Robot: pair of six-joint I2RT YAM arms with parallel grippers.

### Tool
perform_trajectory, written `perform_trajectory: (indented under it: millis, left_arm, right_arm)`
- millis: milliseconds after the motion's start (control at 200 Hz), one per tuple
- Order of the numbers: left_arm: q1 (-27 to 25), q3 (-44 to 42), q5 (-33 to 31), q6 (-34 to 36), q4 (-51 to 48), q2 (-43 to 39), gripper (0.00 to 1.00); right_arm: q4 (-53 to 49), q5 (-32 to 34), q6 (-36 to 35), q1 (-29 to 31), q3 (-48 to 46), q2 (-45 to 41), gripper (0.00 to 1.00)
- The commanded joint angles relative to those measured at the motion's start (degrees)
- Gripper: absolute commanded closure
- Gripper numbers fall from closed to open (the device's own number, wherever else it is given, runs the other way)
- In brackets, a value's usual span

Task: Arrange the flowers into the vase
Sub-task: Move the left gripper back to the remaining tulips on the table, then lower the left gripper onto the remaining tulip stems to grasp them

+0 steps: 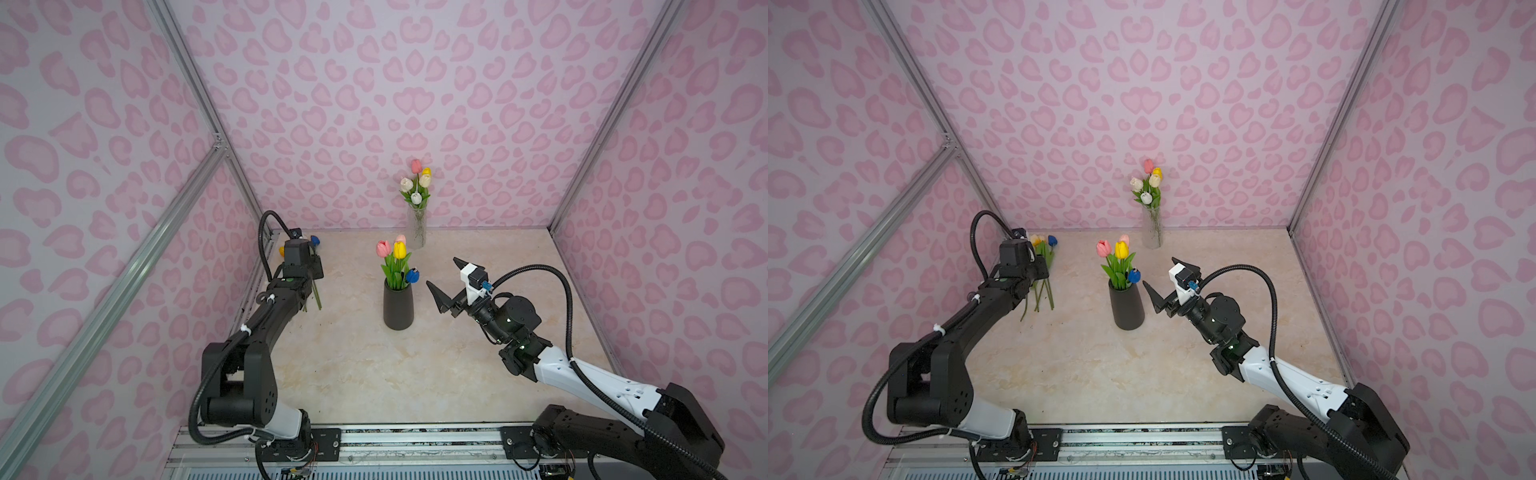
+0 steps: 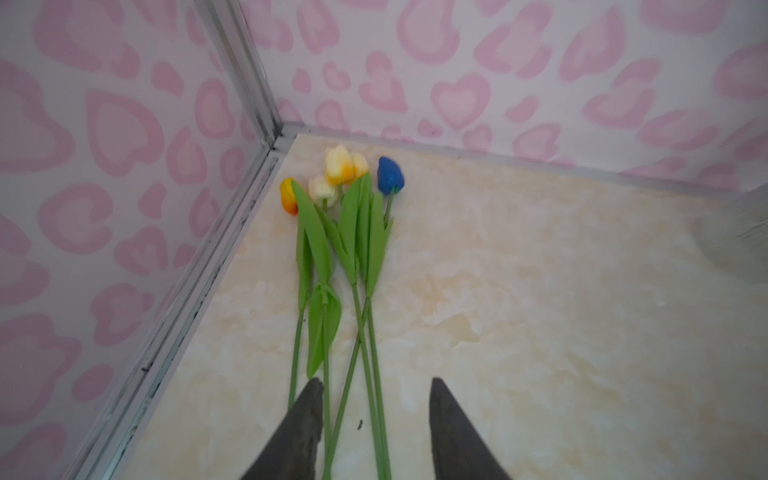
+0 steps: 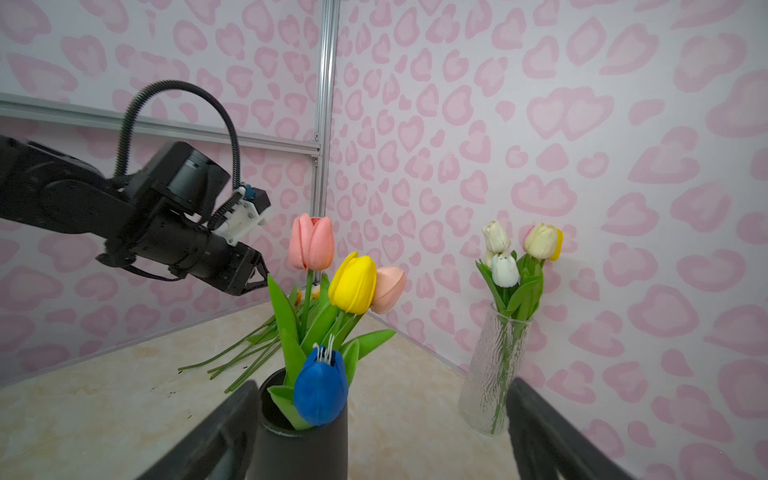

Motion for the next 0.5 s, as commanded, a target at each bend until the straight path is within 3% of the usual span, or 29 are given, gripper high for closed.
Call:
perform_trajectory:
  millis: [0,160,215,495]
  left_arm:
    - [1.9,8.3,-1.4,0.2,-15.3,8.6,0.60]
    - [2.8,20.3,0.0,2.4,-25.5,21.0,0.63]
    - [2.8,23.0,0.0,2.8,-28.1,23.5,0.68]
    - [4.0,34.4,1.6,5.9,-35.7,33.9,0.69]
  right_arm:
    - [2.6,-3.0,2.0,0.1,-0.1,0.3,0.08]
    - [2.2,-2.2,1.8,0.1,-0.1,0.6,0.08]
    - [2.3,-1.6,1.6,0.1,-0.2,0.4,0.08]
    - [3.1,-1.6,1.0,0.1,-0.3,1.1,0.08]
